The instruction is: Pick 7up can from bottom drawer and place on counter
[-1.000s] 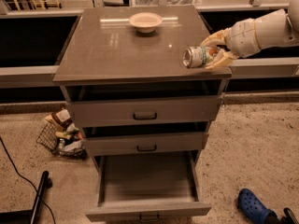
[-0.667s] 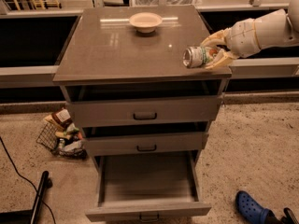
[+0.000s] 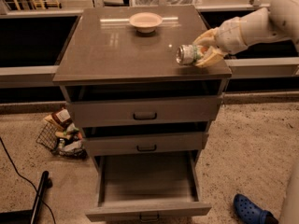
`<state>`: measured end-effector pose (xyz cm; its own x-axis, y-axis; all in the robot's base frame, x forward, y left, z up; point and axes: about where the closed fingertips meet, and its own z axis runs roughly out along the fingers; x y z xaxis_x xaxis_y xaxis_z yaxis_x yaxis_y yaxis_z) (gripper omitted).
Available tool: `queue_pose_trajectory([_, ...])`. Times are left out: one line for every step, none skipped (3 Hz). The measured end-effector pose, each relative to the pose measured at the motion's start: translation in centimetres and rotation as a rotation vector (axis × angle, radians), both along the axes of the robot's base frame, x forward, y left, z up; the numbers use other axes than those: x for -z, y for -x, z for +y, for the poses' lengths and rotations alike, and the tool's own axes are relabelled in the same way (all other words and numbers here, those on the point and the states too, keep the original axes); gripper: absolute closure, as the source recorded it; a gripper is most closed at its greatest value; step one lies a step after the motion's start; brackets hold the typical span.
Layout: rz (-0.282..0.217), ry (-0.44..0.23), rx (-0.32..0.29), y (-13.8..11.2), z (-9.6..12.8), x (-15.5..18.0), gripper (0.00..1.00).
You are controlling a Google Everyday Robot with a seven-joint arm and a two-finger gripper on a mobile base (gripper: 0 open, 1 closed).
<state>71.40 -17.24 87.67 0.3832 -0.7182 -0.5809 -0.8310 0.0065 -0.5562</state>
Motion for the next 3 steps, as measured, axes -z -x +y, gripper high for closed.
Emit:
queue_pose_trajectory([0.008, 0.01, 0.043, -2.0, 0.3, 0.7, 1.0])
queue_pose_trajectory([-0.008, 0.006, 0.089, -3.8, 0.5, 0.8, 0.81])
queue_pose_trajectory([-0.017, 0.002, 0.112, -5.0, 0.7, 0.9, 0.58])
